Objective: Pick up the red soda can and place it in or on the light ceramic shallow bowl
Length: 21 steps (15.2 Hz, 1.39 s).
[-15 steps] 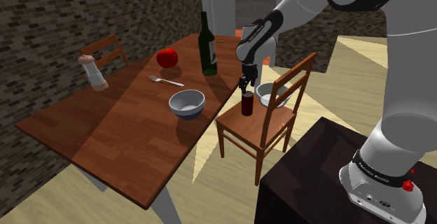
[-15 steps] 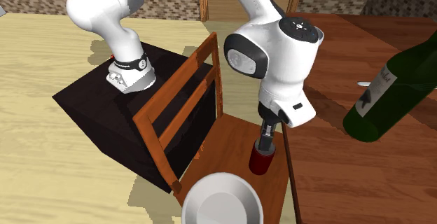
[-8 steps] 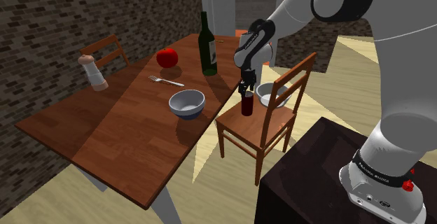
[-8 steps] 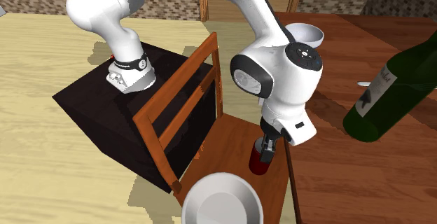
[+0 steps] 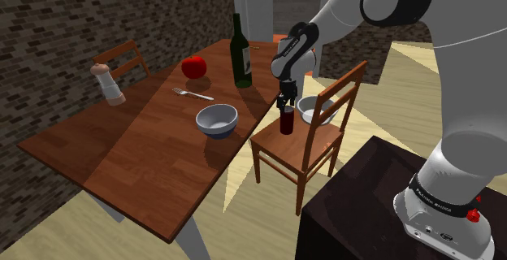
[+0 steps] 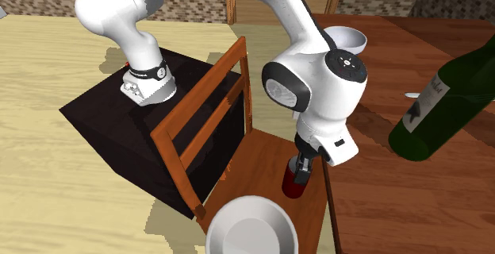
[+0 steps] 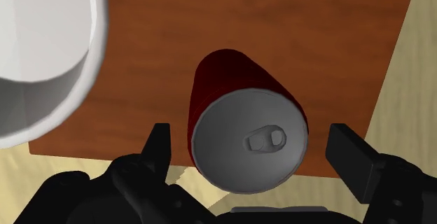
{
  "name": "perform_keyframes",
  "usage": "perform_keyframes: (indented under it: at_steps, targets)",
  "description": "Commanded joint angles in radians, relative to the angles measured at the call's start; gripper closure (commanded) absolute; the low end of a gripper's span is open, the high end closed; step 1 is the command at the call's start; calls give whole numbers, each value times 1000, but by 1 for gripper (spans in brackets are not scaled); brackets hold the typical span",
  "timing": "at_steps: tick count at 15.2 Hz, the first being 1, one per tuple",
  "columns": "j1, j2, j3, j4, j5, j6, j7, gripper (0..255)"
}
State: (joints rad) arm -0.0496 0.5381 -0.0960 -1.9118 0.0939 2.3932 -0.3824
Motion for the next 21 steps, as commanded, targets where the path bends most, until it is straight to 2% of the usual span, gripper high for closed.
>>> perform_keyframes:
  at_steps: [1, 2, 3, 4, 10, 12, 21]
  targets:
    - [5, 57, 4, -1, 3, 104, 1, 0]
    - [5, 57, 4, -1, 3, 104, 1, 0]
    - [6, 69, 5, 2, 5, 114, 1, 255]
    - [0, 63, 4, -23, 5, 132, -7, 255]
    - [13, 61, 3, 44, -3, 63, 14, 255]
    - [8, 57, 2, -1, 5, 104, 0, 255]
    - [18, -35, -12, -9, -6, 20, 7, 255]
